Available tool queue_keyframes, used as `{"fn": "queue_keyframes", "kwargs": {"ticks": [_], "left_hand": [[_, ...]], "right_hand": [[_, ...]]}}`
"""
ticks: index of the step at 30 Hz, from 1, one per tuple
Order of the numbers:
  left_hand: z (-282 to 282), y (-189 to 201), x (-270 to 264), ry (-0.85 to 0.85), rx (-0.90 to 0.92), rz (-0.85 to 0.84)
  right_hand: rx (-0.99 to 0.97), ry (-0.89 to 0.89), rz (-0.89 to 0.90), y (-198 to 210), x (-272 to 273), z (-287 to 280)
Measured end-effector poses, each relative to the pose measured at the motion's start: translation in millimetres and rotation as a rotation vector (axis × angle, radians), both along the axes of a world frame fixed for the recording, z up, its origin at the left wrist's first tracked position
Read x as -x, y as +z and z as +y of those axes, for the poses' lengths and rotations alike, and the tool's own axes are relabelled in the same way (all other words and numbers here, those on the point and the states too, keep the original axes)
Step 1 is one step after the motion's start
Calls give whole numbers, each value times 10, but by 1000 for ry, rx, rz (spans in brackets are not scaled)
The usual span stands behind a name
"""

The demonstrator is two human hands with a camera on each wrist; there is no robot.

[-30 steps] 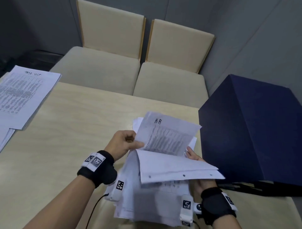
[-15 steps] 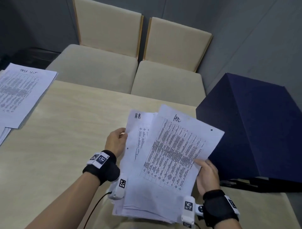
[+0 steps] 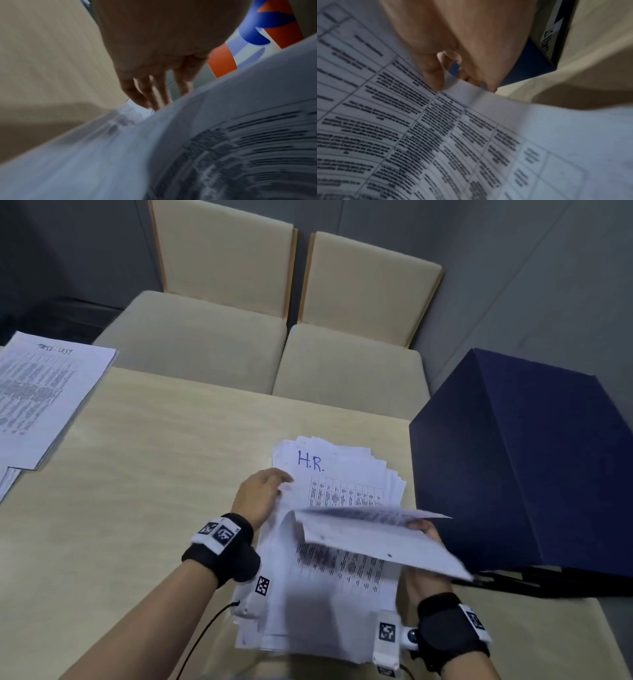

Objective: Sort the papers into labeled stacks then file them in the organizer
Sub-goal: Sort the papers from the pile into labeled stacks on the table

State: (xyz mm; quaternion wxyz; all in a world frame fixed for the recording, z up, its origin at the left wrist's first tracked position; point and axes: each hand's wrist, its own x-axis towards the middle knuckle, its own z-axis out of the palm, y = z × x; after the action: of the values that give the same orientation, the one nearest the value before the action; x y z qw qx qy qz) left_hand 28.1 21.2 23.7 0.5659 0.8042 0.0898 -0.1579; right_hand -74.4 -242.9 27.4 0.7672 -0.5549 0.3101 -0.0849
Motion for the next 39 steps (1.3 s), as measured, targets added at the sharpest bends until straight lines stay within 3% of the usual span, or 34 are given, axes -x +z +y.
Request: {"fn": "queue_keyframes", "kwargs": {"ticks": [2,4,11,15,20,23,28,31,35,39], "left_hand": [[50,-110,-29,-76,-463,56],[67,-204,-20,-211,-646,160],[62,-349,-67,-208,-695,39],[53,-314,-11,-99,-749,-108],[-128,-259,-2,-241,-774,71],[-185,-274,11,-177,-723,131],[-333,-281,72,-158,-803,132],[-339,-291,41,-172,-707,163],[-262,-289,43,-149,-657,119],[-67,-231,44,-20,-697,-68]], "right_hand": [[2,-39,22,-44,26,-19],[9,6,74,-60,30,-44],[-6,70,136,-80,116,-30],[-50,80,145,-42,88,5],[-111,20,147,-62,34,-24],[-90,-22,153,-46,53,-80],[-120,-72,137,-114,98,-147],[-119,-72,133,-152,116,-151],[-130,-55,121,-164,119,-155],[-103,-67,156,-161,79,-162]]}}
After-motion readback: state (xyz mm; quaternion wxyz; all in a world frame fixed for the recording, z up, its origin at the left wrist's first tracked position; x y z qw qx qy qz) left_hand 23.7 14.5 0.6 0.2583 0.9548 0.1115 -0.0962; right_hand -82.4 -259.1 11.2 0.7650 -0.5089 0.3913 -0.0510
